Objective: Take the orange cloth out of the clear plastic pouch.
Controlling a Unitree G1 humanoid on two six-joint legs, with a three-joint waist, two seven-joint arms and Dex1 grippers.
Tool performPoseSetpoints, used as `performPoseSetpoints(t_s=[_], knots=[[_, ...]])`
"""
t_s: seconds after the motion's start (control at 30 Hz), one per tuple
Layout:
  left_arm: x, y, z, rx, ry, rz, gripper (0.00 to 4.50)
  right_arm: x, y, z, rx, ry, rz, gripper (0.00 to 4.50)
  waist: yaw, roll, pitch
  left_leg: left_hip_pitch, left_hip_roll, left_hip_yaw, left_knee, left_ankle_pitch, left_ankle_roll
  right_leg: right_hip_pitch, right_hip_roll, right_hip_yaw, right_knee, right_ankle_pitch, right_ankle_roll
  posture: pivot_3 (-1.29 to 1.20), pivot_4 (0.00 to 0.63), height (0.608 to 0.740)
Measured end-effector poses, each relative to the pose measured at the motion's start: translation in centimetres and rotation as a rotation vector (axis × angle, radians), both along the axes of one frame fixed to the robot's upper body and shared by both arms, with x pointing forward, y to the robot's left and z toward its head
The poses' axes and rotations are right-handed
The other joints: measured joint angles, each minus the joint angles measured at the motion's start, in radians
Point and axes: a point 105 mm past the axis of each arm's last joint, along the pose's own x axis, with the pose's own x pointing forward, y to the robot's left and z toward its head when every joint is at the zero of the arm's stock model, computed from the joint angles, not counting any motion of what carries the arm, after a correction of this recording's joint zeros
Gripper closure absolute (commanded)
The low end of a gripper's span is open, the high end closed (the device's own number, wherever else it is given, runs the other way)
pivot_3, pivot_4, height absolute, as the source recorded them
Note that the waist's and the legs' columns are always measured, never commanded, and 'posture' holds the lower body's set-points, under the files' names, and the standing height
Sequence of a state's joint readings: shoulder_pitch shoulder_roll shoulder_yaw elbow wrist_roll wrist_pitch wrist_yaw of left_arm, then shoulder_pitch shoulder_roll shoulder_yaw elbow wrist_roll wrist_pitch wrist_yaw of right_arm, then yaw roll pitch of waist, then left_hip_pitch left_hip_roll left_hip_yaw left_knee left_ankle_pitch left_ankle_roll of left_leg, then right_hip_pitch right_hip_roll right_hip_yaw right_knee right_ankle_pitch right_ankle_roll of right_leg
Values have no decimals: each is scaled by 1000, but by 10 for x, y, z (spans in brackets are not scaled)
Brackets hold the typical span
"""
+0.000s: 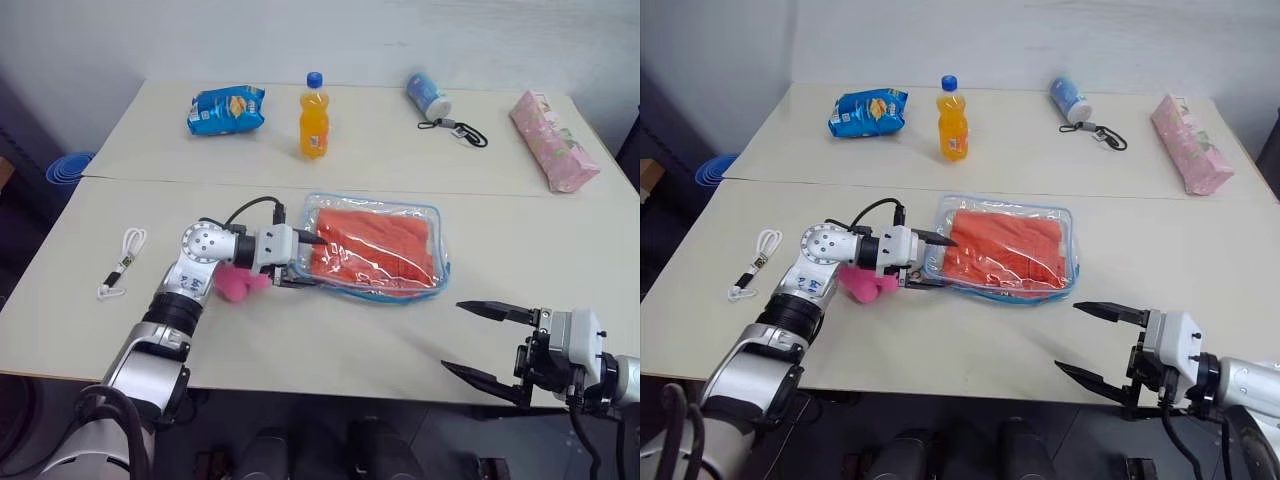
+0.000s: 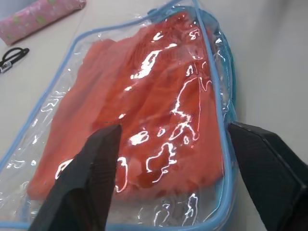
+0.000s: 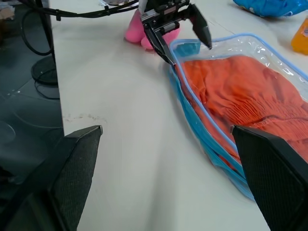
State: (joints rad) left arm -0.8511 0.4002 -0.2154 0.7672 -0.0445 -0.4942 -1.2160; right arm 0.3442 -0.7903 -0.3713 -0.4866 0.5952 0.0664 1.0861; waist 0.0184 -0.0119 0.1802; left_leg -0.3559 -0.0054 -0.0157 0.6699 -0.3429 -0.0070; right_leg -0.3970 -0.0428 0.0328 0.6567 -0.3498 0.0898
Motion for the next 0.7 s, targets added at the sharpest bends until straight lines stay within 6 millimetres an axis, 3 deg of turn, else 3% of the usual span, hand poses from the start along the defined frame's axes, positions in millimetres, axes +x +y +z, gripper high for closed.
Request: performPoseSetpoints(t_s=[0.23, 0.27, 0.47, 0.63, 0.7], knots=[[-2, 2, -5, 36, 3, -45, 4325, -1, -4, 0, -6, -10, -44, 0, 5, 0, 0, 0, 0, 0, 0, 0, 0, 0, 0, 0, 0, 0, 0, 0, 150, 740], [-3, 2, -5, 37, 6, -52, 4466, -1, -5, 0, -7, -14, -48, 0, 4, 0, 0, 0, 0, 0, 0, 0, 0, 0, 0, 0, 0, 0, 0, 0, 150, 740], [-1, -1, -1, -21, 66, -37, 4466, -1, -4, 0, 5, -20, -60, 0, 5, 0, 0, 0, 0, 0, 1, 0, 0, 0, 0, 0, 1, 0, 0, 0, 150, 740], [2, -12, 24, -211, 248, 5, 4466, 0, 0, 2, 12, -29, -48, 0, 5, 0, 0, -1, 0, -1, 2, 0, 0, 0, 0, 0, 2, 0, 0, 0, 150, 740], [1, -14, 33, -245, 309, 10, 4466, 1, 11, 1, 24, -15, -17, 0, 3, 0, 0, -1, 0, -2, 2, 0, 0, 0, 0, 0, 2, 0, 0, 0, 150, 740]])
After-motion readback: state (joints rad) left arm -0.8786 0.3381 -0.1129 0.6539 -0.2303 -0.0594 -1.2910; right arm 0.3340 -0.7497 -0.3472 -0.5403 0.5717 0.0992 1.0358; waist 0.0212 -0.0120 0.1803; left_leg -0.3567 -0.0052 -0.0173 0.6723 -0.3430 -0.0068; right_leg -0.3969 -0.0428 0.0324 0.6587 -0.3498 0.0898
